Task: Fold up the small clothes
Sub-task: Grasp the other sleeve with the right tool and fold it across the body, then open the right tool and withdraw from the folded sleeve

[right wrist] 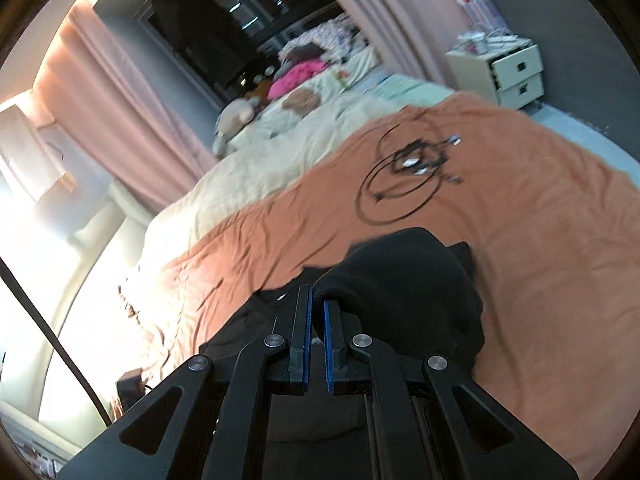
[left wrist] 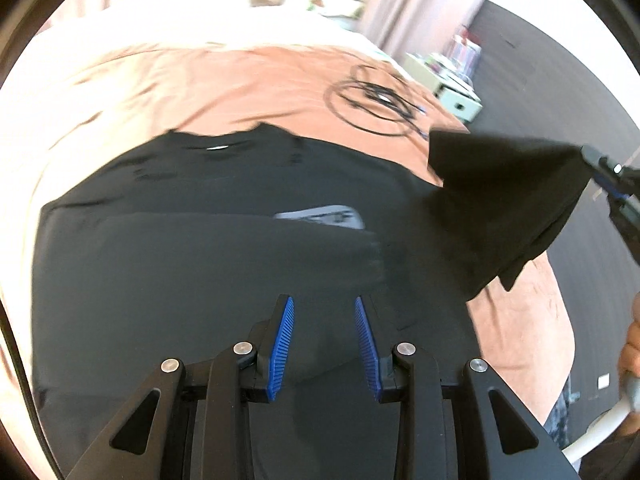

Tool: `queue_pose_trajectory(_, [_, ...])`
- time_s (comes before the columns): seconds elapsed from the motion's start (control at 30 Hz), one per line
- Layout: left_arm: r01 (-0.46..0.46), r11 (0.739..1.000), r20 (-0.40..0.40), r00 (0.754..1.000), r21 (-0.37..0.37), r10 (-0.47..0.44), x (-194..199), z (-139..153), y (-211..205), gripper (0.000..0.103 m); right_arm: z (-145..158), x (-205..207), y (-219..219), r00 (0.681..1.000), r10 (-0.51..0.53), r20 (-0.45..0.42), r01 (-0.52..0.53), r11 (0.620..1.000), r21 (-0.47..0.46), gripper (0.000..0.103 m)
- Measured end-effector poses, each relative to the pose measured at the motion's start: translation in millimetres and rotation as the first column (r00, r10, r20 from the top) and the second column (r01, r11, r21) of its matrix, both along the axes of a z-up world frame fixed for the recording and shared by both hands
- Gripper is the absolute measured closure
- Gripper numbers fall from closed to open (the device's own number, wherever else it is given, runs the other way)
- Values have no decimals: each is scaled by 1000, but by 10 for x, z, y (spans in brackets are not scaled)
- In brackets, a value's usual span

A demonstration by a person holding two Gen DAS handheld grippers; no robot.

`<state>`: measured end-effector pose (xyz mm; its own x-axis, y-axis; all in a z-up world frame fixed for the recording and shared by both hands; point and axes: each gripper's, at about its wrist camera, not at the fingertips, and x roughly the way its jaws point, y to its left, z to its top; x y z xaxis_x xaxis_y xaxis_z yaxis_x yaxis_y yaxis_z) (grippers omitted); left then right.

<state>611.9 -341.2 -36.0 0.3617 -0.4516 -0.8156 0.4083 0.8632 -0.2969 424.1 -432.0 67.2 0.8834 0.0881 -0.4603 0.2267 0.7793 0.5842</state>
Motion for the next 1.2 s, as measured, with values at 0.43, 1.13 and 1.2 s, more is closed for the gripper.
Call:
queue_pose_trajectory(0.43, [-165, 986, -3, 986, 25, 165, -111, -36, 1282, 69, -164, 613, 466, 993, 111, -48, -109, 993, 44, 101])
queue_pose_trajectory(1.13, [-149, 988, 2, 989, 46, 149, -210, -53, 1302, 69, -1020, 300, 141, 918, 296, -263, -277, 955, 108, 37])
queue_pose_trajectory(1.2, [-128, 991, 1, 992, 38, 128, -214, -57, 1137, 69, -997, 153, -121, 931, 259, -258, -244, 966, 87, 37])
